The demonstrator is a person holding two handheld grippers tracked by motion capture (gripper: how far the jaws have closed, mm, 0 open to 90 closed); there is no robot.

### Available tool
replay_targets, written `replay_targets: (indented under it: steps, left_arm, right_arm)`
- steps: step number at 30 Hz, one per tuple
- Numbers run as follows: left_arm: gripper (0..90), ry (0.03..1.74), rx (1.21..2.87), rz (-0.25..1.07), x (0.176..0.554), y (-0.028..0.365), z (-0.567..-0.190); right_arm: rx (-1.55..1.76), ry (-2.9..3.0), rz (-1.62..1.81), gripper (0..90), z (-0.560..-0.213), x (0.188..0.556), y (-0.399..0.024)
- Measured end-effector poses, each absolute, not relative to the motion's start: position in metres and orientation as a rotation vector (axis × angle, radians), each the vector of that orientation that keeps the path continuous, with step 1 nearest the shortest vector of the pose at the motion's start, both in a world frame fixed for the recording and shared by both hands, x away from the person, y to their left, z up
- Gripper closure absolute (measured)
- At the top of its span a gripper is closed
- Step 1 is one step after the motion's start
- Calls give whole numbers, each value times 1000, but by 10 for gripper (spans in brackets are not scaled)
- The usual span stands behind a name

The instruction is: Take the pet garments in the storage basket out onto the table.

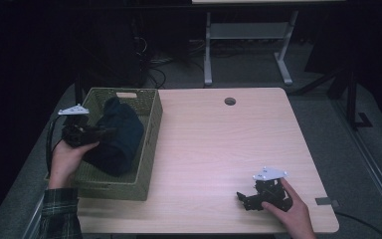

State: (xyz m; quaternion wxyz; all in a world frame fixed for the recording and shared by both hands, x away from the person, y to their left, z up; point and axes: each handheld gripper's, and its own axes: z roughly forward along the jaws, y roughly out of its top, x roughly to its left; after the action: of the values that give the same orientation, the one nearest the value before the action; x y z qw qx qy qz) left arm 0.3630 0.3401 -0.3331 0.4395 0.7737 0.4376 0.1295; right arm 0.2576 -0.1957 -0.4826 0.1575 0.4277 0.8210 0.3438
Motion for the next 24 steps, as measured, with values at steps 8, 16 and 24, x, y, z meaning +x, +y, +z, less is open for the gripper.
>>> replay_targets:
  steps: [8,16,24]
  left_arm:
    - [697,1036,1850,386,355,341,-315]
    - [697,977,1828,408,350,334,-300]
    - [697,888,1810,410,344,318,-282]
  right_arm:
    - [1223,2349,984,0,-483,258,-196]
    - [1223,2350,983,0,-483,258,-196]
    - [1222,2350,984,0,-483,258,-196]
